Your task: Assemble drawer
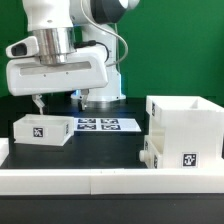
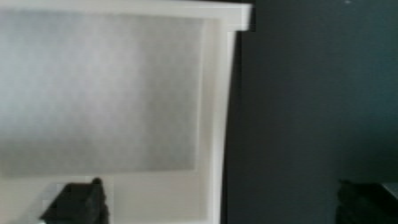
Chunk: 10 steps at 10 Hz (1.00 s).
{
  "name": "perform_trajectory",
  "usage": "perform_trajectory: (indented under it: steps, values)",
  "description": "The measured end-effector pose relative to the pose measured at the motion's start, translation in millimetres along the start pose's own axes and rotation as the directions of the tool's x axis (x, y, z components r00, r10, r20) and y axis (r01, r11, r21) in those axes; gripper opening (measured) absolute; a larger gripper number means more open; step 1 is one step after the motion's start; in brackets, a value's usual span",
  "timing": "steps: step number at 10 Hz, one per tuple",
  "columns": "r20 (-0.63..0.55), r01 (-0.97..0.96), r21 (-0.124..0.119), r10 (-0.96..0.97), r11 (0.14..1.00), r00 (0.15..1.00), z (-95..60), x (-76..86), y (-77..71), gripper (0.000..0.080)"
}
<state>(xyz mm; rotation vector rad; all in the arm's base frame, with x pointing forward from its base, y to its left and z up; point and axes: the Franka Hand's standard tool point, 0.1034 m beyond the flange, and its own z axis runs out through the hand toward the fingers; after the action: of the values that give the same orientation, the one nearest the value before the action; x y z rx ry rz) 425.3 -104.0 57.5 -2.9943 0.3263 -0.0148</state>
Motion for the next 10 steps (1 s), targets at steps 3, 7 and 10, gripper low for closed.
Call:
perform_trajectory:
  steps: [3, 7, 10]
  values:
    - [0.004, -0.128, -0.004, 0.128, 0.992, 0.992, 9.7, -5.5, -6.7, 0.0648]
    - [-0.027, -0.002, -0.028, 0.001, 1.0, 1.0, 30.3, -18.0, -0.5, 0.0648]
    - [-0.031, 0.041, -0.037, -0.042, 0.998, 0.999, 46.3, -24.1, 4.4, 0.0648]
